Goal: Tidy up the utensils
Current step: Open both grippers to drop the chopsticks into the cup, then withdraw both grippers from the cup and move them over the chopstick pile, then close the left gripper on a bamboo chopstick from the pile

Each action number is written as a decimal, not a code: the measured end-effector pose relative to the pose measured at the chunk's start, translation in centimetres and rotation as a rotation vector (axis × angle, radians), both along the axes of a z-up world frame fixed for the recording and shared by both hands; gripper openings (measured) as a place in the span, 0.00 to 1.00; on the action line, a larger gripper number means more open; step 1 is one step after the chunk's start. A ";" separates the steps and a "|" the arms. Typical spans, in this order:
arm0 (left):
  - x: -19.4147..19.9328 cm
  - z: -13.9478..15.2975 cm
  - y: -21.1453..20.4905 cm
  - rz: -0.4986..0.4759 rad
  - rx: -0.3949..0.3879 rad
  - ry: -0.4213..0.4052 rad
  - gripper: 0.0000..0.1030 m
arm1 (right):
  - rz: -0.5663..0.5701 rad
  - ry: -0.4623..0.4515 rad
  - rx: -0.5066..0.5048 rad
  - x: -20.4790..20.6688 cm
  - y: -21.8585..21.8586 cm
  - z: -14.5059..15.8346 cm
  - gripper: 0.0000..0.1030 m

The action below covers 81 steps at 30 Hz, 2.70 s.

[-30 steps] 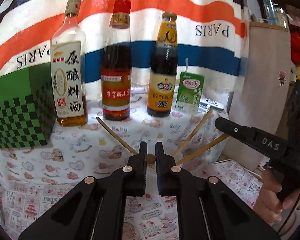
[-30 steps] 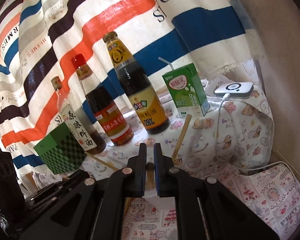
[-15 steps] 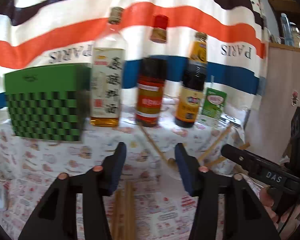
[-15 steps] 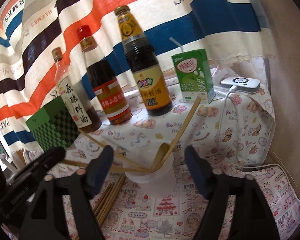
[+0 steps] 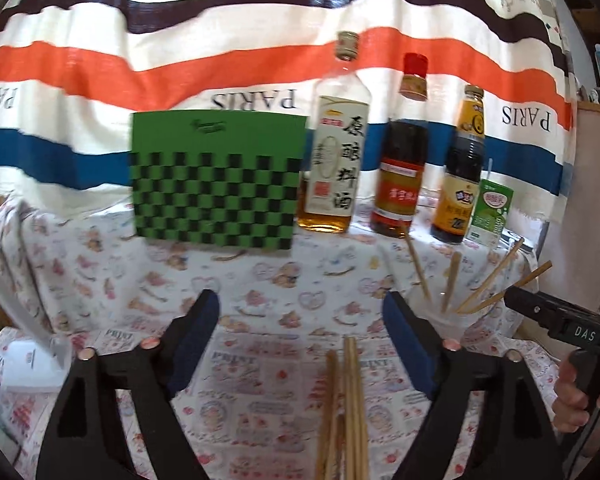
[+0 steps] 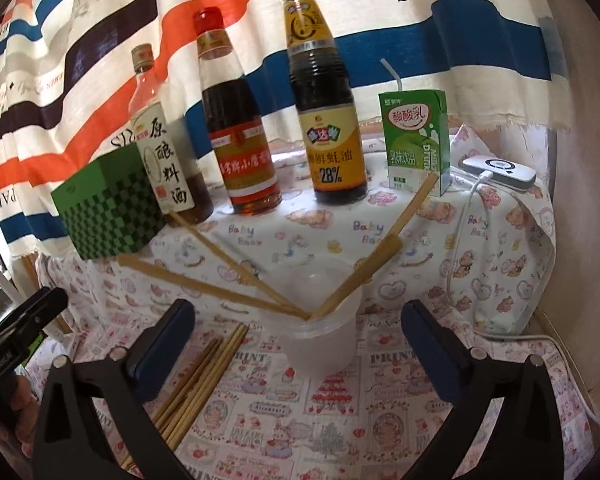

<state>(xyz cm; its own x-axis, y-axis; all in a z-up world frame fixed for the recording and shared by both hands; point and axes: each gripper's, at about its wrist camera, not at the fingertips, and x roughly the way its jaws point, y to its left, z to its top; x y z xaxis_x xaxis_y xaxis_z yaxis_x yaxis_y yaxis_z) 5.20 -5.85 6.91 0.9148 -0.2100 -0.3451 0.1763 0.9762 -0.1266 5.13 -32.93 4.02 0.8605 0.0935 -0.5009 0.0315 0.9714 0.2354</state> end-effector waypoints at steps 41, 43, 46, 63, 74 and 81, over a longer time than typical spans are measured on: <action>1.9 -8.6 2.7 0.063 0.019 0.268 1.00 | 0.068 0.303 -0.103 0.9 5.2 -7.8 1.00; 1.9 -8.6 2.1 0.023 0.039 0.274 1.00 | 0.050 0.310 -0.111 1.0 5.0 -7.9 1.00; 2.4 -9.1 1.3 -0.029 0.067 0.320 0.98 | 0.021 0.344 -0.134 1.3 4.7 -8.3 1.00; 3.3 -12.4 -2.3 -0.213 0.114 0.538 0.41 | 0.037 0.454 -0.031 2.0 3.4 -9.2 1.00; 3.3 -12.3 -2.2 -0.222 0.106 0.545 0.40 | 0.032 0.391 -0.088 1.5 3.6 -8.1 1.00; 3.4 -12.3 -2.0 -0.219 0.093 0.553 0.37 | 0.051 0.389 -0.094 1.5 3.9 -8.1 0.99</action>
